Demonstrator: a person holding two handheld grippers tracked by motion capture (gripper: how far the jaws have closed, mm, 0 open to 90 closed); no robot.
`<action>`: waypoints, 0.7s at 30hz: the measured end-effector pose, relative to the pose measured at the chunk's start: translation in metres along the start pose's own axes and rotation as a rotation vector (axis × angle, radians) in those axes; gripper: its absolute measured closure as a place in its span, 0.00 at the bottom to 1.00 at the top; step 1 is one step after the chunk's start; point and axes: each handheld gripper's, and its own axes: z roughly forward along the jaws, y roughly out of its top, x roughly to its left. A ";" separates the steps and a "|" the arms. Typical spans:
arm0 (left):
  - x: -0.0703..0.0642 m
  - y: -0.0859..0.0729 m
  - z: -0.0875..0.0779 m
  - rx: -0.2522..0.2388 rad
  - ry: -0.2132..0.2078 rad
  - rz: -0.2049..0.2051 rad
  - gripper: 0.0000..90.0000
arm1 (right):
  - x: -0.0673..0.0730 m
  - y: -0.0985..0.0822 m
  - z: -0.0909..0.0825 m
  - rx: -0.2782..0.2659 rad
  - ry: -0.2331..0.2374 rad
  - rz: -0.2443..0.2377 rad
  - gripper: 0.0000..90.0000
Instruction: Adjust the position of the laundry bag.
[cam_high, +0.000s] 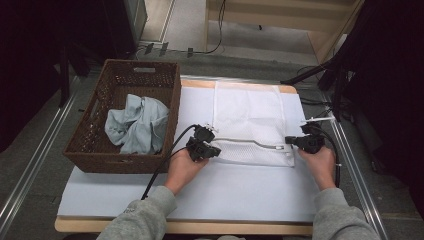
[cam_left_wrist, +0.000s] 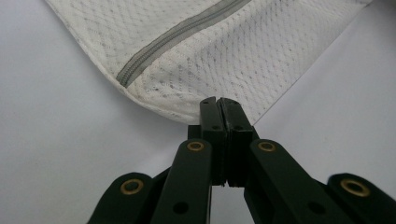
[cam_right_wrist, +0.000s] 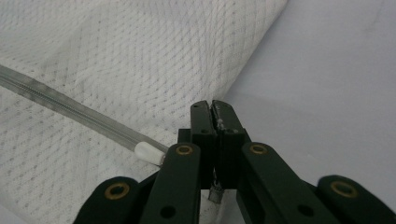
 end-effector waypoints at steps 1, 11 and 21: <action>0.000 -0.001 -0.001 -0.003 -0.003 -0.002 0.99 | 0.001 -0.001 -0.001 -0.002 0.002 -0.005 0.99; -0.011 -0.013 -0.008 0.002 -0.006 0.024 0.99 | 0.007 -0.010 -0.012 -0.004 0.025 -0.017 0.99; -0.017 -0.028 -0.014 0.009 -0.013 0.040 0.99 | 0.015 -0.016 -0.012 0.017 0.038 -0.033 0.99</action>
